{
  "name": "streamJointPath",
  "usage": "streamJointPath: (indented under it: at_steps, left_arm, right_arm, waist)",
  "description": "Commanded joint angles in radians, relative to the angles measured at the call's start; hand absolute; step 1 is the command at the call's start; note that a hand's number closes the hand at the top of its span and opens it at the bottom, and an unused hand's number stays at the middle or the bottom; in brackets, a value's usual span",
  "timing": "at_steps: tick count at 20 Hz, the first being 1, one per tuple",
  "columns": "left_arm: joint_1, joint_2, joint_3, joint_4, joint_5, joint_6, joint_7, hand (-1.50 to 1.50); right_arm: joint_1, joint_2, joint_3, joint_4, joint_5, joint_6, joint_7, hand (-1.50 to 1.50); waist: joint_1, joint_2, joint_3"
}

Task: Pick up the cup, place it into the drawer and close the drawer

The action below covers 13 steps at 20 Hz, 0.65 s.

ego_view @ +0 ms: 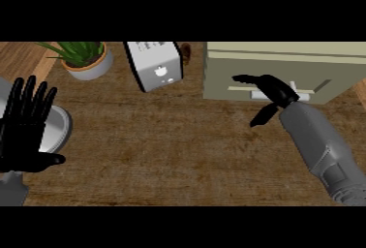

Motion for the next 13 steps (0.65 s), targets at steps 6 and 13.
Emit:
streamJointPath:
  at_steps: [6,13]
  left_arm:
    - [-0.053,-0.006,0.003,0.029,-0.032,-0.001,0.005,-1.50]
    - [-0.039,-0.056,-0.030,0.021,-0.073,0.016,-0.026,-1.50]
  right_arm:
    - [-0.130,-0.104,-0.054,0.160,-0.003,0.030,-0.009,-1.50]
    - [-0.140,-0.088,-0.063,0.195,-0.004,0.009,-0.014,-1.50]
  waist:
    - [0.032,0.032,0.006]
    - [0.037,0.035,0.006]
